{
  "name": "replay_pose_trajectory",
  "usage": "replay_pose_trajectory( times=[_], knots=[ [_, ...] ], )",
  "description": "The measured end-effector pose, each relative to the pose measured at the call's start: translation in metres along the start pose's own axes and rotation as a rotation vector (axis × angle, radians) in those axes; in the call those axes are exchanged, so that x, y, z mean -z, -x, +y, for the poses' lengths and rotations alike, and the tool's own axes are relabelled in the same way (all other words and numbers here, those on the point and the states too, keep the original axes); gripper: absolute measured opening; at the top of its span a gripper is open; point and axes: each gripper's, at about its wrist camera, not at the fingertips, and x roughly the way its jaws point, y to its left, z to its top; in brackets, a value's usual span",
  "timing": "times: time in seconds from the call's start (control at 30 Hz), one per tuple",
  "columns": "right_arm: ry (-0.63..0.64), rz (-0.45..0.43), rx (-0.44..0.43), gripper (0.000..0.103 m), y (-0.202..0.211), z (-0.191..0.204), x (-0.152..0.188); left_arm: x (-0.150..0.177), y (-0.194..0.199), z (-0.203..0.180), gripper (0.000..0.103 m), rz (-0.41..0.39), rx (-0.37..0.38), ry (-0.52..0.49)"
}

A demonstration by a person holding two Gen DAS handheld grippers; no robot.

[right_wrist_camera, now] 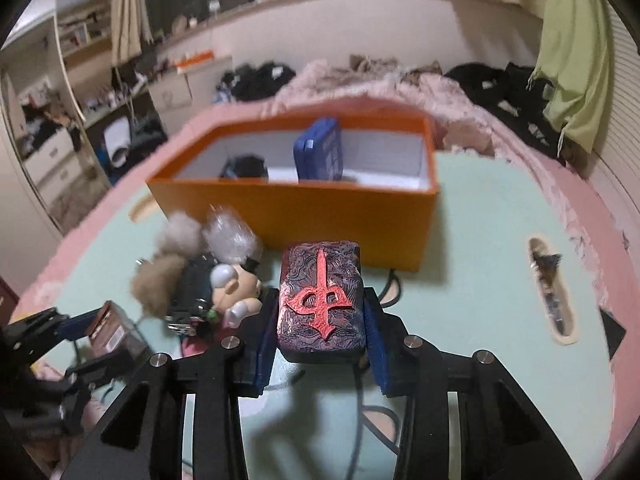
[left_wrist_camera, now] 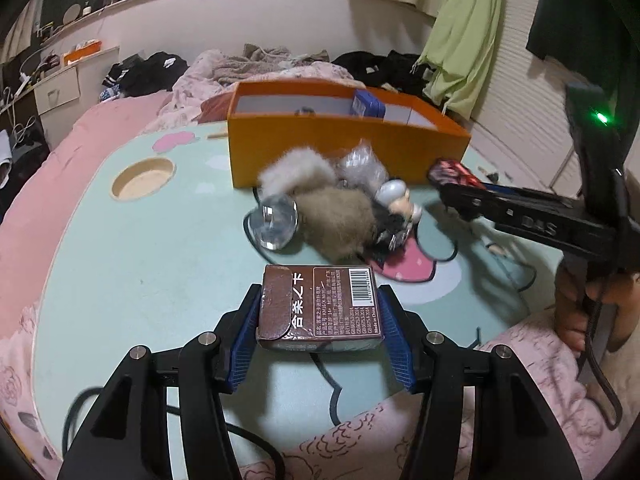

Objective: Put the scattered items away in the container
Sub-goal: 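Carry both boxes into the orange box and open both grippers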

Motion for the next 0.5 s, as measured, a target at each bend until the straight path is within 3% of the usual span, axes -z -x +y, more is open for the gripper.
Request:
replay_pose_trajectory(
  times=[0.1, 0.2, 0.33, 0.37, 0.4, 0.47, 0.5],
  knots=[
    [0.001, -0.054, 0.012, 0.038, 0.012, 0.001, -0.026, -0.023, 0.008, -0.003, 0.057, -0.046, 0.012, -0.017],
    [0.012, -0.092, 0.048, 0.038, 0.007, 0.002, -0.052, -0.069, 0.009, -0.008, 0.057, -0.109, 0.027, -0.029],
    [0.01, -0.053, 0.044, 0.04, -0.026, 0.0, -0.071, -0.119, -0.02, -0.002, 0.058, -0.121, 0.02, 0.019],
    [0.015, -0.021, 0.053, 0.046, -0.041, 0.0, -0.072, -0.124, -0.03, 0.001, 0.065, -0.121, 0.018, 0.034],
    [0.016, 0.007, 0.074, 0.067, -0.048, -0.002, -0.07, -0.128, -0.049, 0.005, 0.079, -0.096, -0.009, 0.054],
    [0.033, -0.043, 0.118, 0.068, -0.049, -0.002, -0.064, -0.125, -0.079, 0.008, 0.082, -0.031, -0.065, 0.041],
    [0.049, -0.059, 0.117, 0.068, -0.049, -0.002, -0.062, -0.124, -0.08, 0.004, 0.084, -0.053, -0.089, 0.003]
  ],
)
